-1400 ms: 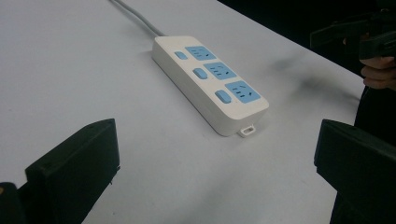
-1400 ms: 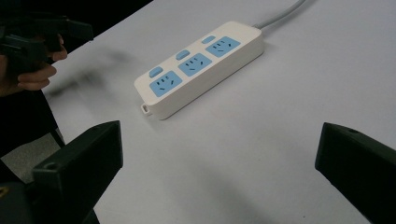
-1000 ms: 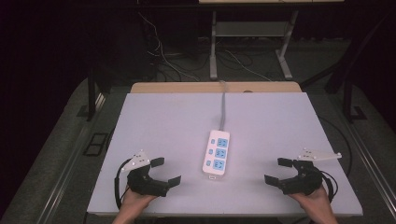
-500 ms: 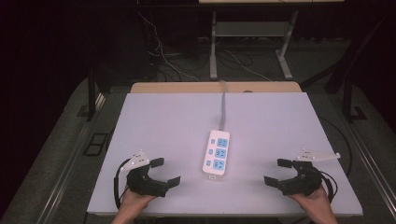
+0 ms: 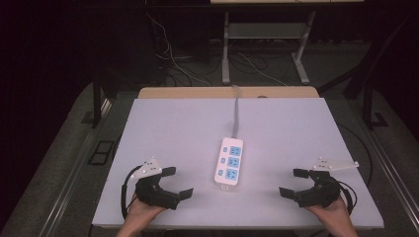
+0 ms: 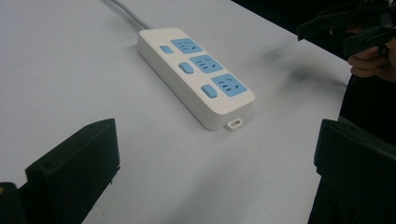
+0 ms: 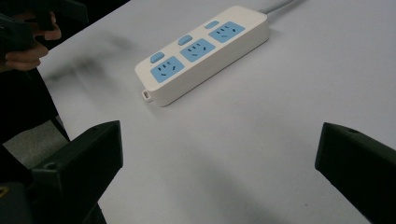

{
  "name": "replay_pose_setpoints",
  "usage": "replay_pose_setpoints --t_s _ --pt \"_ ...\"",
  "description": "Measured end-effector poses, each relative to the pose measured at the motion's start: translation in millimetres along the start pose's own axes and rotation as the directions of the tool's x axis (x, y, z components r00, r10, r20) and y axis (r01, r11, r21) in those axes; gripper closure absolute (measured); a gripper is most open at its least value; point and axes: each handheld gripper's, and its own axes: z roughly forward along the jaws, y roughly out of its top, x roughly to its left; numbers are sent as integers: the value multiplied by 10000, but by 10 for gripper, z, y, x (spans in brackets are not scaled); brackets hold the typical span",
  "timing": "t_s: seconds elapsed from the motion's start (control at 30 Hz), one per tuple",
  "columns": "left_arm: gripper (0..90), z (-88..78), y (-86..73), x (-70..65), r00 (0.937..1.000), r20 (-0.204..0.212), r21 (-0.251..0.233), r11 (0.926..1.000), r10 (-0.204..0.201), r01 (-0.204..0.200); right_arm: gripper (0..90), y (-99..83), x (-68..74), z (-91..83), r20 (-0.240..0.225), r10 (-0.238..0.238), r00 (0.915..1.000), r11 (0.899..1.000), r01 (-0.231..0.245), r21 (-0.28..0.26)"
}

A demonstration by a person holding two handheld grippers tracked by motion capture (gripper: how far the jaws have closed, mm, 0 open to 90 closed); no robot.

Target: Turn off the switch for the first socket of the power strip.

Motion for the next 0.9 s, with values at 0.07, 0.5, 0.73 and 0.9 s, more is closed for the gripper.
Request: replay_pose_setpoints --t_s 0.07,0.5,0.73,0.9 --pt "0 3 34 -7 9999 50 143 9998 104 -105 7 -3 -1 1 13 1 10000 10000 -1 25" --pt "0 42 155 5 9993 164 382 9987 343 -349 7 -14 -8 -5 65 -3 10000 10000 3 72" --pt "0 130 348 -9 9972 390 689 9954 639 -665 7 -21 -13 -16 100 40 9999 10000 -41 73" --pt "0 194 441 -10 9955 500 811 9931 805 -843 7 -24 -13 -15 86 32 10000 10000 -33 78"
